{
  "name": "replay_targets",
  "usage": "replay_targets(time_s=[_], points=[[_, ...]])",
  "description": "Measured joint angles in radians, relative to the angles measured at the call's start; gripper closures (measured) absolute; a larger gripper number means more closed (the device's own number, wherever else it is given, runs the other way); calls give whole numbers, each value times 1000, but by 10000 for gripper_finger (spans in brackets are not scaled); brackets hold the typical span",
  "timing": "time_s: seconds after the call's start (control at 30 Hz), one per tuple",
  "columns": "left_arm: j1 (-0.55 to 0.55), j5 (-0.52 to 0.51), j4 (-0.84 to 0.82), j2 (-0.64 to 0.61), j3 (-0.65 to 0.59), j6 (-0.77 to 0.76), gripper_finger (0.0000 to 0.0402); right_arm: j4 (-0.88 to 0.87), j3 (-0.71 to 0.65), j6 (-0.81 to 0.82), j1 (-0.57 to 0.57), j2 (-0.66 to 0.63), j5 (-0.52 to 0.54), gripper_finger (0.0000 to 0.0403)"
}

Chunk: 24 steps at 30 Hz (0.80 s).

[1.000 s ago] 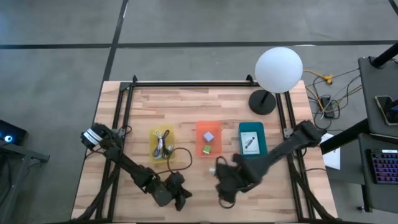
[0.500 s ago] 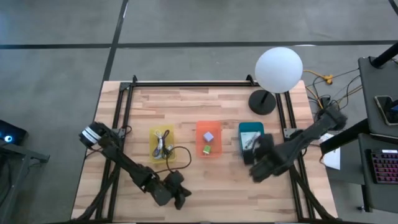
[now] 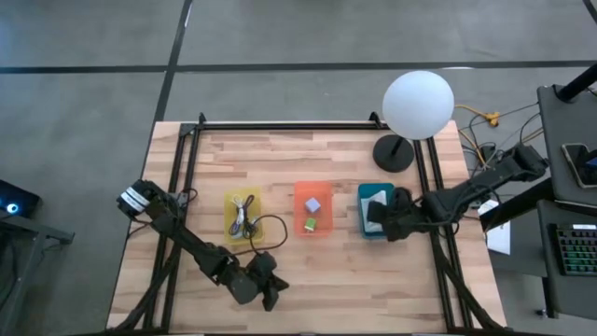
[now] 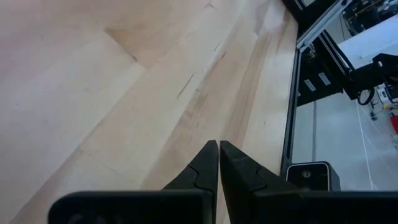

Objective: Pick and place items into bin
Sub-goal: Put the white card reader box into the blue bin

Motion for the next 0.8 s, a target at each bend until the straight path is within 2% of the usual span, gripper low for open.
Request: replay_targets(time_s=[0.23,0.4,0.7,0.8], points=[[0,-1,1,0,0,0,402,73,-6,-117,-40,40,47,350],[0,-3,0,0,0,-1,402,60,-6,-166,-73,65,-38,342],[0,-3,1,0,0,-2,402,51,-2,-201,-73,68,-70,247],[0,-3,1,0,0,-2,402,-10,18,-213,-73,68,-89,219]])
